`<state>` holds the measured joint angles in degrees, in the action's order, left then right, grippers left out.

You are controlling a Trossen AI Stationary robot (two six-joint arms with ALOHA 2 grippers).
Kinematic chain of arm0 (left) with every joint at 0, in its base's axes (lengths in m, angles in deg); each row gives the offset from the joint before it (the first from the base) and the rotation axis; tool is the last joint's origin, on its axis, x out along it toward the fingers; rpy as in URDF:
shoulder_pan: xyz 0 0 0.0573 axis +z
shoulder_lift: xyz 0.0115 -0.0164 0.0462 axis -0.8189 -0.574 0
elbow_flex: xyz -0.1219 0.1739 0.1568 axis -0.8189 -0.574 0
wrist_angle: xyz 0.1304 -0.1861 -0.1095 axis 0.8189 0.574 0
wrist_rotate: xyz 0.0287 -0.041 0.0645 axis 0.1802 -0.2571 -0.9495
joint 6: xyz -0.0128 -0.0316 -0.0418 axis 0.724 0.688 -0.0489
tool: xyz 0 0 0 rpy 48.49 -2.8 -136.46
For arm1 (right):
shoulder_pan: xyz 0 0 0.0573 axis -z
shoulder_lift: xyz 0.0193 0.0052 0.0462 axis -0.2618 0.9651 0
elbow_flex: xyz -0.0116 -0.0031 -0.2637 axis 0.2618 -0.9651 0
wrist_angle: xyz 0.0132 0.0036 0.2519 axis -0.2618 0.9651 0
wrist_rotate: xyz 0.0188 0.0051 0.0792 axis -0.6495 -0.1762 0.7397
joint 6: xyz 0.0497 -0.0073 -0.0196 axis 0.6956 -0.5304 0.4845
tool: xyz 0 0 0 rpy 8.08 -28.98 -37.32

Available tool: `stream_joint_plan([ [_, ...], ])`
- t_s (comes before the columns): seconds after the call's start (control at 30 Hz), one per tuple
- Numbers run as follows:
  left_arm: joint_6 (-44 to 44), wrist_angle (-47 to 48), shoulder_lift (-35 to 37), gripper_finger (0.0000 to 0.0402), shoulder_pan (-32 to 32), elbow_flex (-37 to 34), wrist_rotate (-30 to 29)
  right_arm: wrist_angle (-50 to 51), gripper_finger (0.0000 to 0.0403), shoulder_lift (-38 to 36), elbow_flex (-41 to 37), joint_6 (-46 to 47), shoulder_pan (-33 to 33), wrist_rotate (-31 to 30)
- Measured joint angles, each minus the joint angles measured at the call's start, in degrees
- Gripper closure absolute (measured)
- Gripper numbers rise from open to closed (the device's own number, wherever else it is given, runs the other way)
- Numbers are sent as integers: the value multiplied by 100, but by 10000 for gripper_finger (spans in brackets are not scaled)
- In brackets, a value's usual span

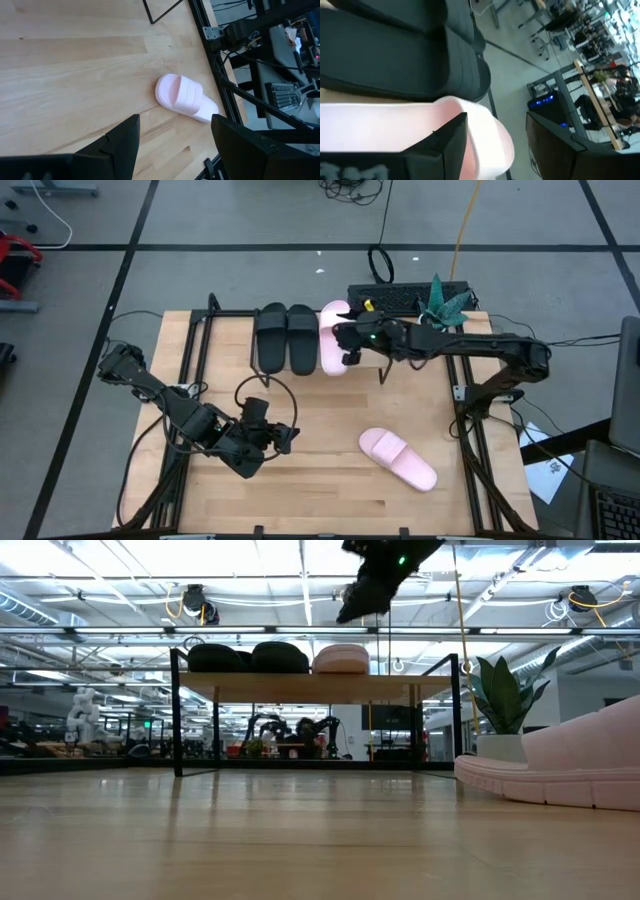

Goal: Pick and place slides into the shelf
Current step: Put the pink slipper on the shelf

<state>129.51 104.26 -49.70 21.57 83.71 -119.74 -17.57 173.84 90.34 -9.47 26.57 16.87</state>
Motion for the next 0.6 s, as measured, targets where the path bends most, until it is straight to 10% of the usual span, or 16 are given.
stream_joint_plan([
  [0.3, -19, 1, 0, 162, 0, 0, -48, 1737, 210, -1405, 0, -52, -912, 111],
  [0.6, -125, 1, 0, 162, 3, 0, -446, 3792, 210, -2524, 2, 401, -2009, 1893],
])
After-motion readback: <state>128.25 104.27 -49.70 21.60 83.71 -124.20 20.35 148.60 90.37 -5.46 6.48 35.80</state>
